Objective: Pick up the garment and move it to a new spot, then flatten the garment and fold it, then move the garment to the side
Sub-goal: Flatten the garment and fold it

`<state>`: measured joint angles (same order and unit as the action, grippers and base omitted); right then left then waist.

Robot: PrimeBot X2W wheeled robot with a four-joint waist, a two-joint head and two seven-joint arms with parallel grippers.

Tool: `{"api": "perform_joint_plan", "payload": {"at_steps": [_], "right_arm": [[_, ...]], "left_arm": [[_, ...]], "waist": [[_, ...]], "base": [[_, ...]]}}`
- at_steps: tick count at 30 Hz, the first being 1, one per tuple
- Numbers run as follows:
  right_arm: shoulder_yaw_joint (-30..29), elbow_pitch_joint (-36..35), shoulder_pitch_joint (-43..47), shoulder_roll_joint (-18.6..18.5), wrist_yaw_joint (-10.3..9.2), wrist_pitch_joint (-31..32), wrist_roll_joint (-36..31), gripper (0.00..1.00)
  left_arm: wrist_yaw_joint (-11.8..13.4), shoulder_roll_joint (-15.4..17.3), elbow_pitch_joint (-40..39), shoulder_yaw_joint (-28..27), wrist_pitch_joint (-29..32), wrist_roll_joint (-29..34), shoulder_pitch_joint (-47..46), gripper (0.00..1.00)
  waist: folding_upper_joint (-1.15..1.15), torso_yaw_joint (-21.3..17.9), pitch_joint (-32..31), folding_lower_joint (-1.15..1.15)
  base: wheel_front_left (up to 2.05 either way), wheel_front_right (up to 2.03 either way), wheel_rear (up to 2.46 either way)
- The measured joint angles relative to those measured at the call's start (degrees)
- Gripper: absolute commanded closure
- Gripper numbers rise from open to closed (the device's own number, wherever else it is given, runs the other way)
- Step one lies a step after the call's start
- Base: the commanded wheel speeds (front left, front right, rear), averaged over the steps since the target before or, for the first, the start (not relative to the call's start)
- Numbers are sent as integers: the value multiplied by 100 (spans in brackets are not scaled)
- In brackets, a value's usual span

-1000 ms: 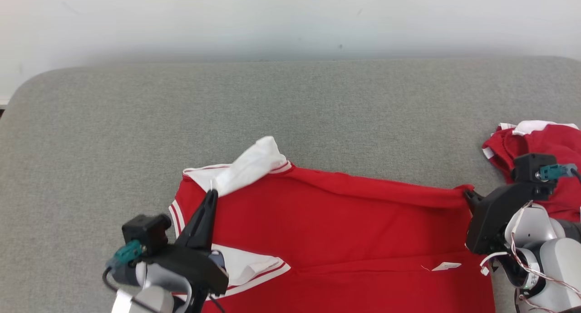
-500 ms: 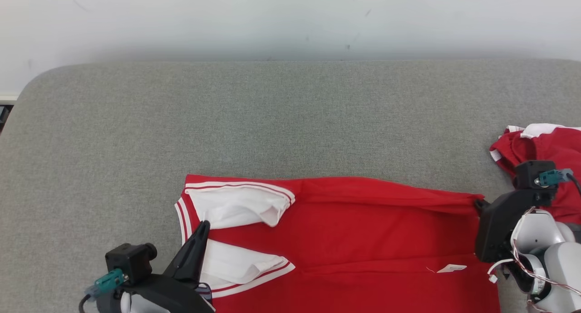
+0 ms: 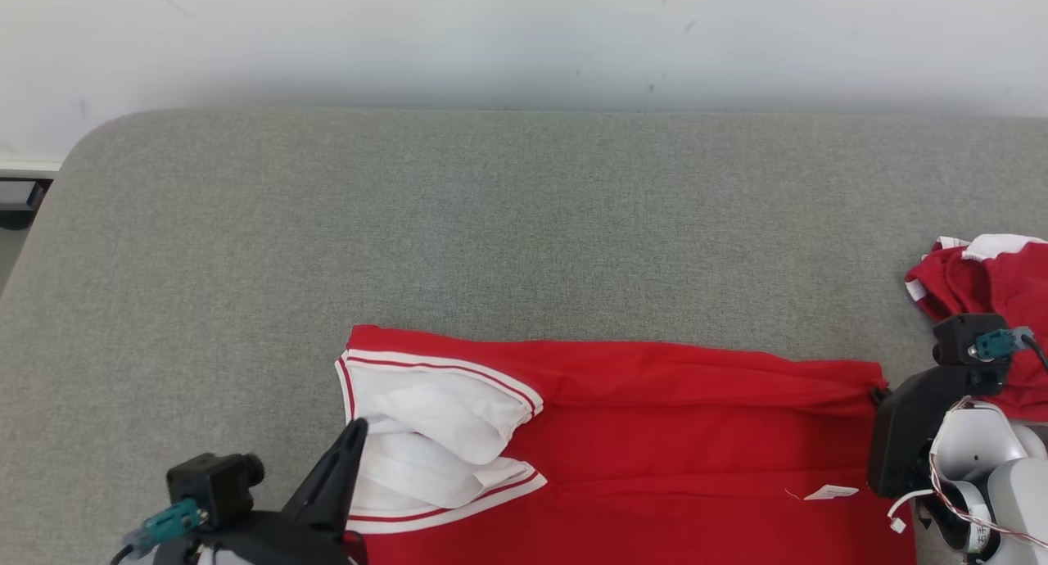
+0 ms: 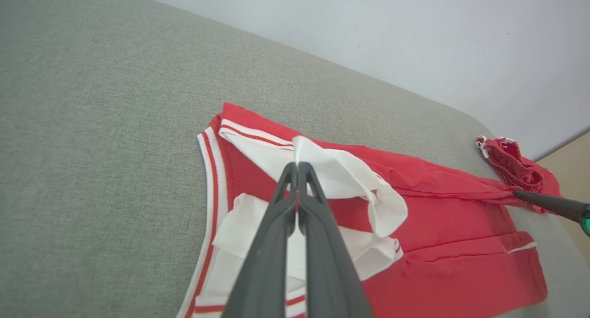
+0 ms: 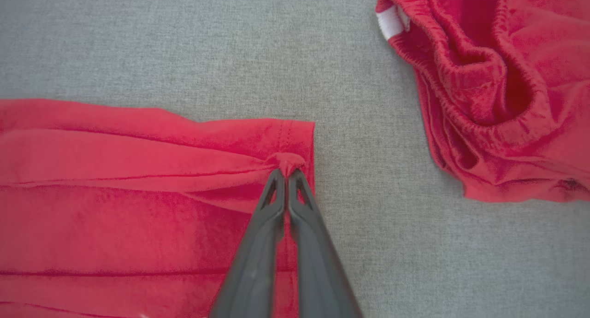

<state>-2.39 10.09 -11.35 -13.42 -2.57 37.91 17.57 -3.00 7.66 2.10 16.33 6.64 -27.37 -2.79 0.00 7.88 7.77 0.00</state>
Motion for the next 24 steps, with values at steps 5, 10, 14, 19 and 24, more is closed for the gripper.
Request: {"api": "perform_joint_plan", "payload": {"at_steps": [5,10,14,19,24], "right_arm": [[22,-97,46,-12,1,41,-7,100],[8,-133,160,-35,-1,42,-10,100],[-49,-229,277,-32,-38,41,-10,100],[-153,-316,289,-35,-54,14,-9,100],[-148,-403,571,-19,-103,24,-9,100]], "left_arm": [[134,78,-322,-82,203,-66,275,100],[209,88,-583,-91,436,-229,474,100],[310,96,-738,-113,580,-286,520,100],[459,149,-867,-219,751,-289,616,100],[558,152,-1047,-221,935,-319,760,100]], "waist": [[0,27,0,0],[0,31,1,0],[0,29,-1,0],[0,22,-31,0],[0,-4,-69,0]], "base": [[0,0,0],[0,0,0],[0,0,0],[0,0,0],[0,0,0]]}}
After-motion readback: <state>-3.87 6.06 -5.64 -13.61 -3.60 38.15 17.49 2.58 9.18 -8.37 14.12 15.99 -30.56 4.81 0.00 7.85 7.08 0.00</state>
